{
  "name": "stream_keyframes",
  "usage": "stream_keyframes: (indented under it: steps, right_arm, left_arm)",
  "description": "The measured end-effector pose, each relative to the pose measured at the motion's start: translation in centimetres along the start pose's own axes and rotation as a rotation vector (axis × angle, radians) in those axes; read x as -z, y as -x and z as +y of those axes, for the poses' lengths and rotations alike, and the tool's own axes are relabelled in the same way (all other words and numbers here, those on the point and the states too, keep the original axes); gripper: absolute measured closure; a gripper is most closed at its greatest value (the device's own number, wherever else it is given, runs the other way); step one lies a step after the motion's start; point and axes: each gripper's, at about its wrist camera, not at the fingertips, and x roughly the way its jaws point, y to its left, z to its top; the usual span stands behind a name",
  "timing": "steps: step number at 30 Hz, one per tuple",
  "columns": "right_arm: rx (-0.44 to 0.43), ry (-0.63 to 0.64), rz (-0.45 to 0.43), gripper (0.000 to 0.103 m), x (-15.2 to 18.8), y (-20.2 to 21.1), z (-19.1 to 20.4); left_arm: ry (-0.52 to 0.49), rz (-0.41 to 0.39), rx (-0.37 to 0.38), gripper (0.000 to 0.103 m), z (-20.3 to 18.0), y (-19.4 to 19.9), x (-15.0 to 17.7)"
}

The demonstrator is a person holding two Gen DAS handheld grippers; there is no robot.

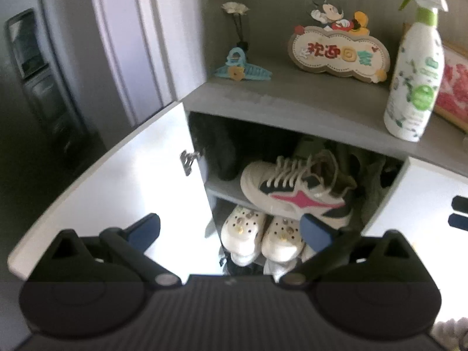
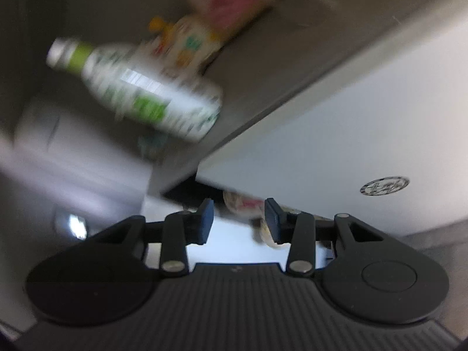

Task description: Organize scattered shoes

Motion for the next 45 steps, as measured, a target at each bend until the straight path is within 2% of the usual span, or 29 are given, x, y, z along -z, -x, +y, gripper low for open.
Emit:
stream_keyframes:
  steps: [6, 10, 12, 14, 16, 18, 20, 24, 28, 32, 36, 38, 42, 45]
  right_arm:
    - [-0.01, 0.129, 0.097, 0.06, 2.9, 4.4, 2.4]
    - [-0.006, 0.27, 0.163, 0.06, 5.2, 8.8, 5.0]
    - [0.004, 0.345, 0.2, 0.06, 5.9, 10.7, 5.9]
    - [-0.025, 0.417, 0.259, 0.06, 6.6, 12.8, 6.7]
    - [-0.048, 0.493, 0.315, 0.06, 7.4, 14.0, 6.9]
    - [-0.05, 0.57, 0.391, 0.06, 7.9, 15.2, 6.4]
    - [-0.073, 0.576, 0.43, 0.06, 7.8, 16.1, 5.7]
    - [-0.124, 0.647, 0.489, 0.06, 6.8, 17.9, 4.2]
    - [-0.211, 0.729, 0.538, 0.06, 5.5, 19.9, 2.7]
    - [-0.274, 0.91, 0.639, 0.06, 5.6, 22.2, 0.6]
    - [-0.285, 0.968, 0.71, 0.06, 6.4, 25.1, -0.9]
    - [-0.289, 0.968, 0.727, 0.06, 7.5, 26.9, -1.4]
    - [-0.288, 0.977, 0.715, 0.06, 10.9, 30.6, -1.8]
    - [-0.262, 0.987, 0.683, 0.06, 13.9, 33.2, -2.1]
  left_arm:
    - [0.035, -0.039, -0.062, 0.0, -1.9, 3.6, 4.4]
    - [0.13, -0.032, -0.044, 0.0, -3.1, 7.0, 8.3]
    - [0.132, 0.001, -0.103, 0.0, -4.0, 8.5, 9.8]
    - [0.13, 0.01, -0.172, 0.0, -5.1, 11.3, 12.4]
    - [0.158, 0.02, -0.169, 0.0, -5.7, 13.2, 14.5]
    - [0.192, 0.055, -0.171, 0.0, -6.4, 15.0, 16.6]
    - [0.221, 0.067, -0.202, 0.0, -6.9, 16.5, 17.8]
    - [0.36, 0.063, -0.298, 0.0, -9.2, 21.2, 21.4]
    - [0.483, 0.084, -0.414, 0.0, -12.7, 25.1, 25.1]
    - [0.484, 0.143, -0.509, 0.0, -16.5, 29.8, 27.8]
    - [0.471, 0.131, -0.551, 0.0, -19.5, 36.0, 31.7]
    - [0.501, 0.13, -0.563, 0.0, -20.2, 38.3, 34.1]
    - [0.539, 0.12, -0.547, 0.0, -20.9, 41.8, 38.0]
    - [0.497, 0.116, -0.516, 0.0, -20.5, 44.9, 42.1]
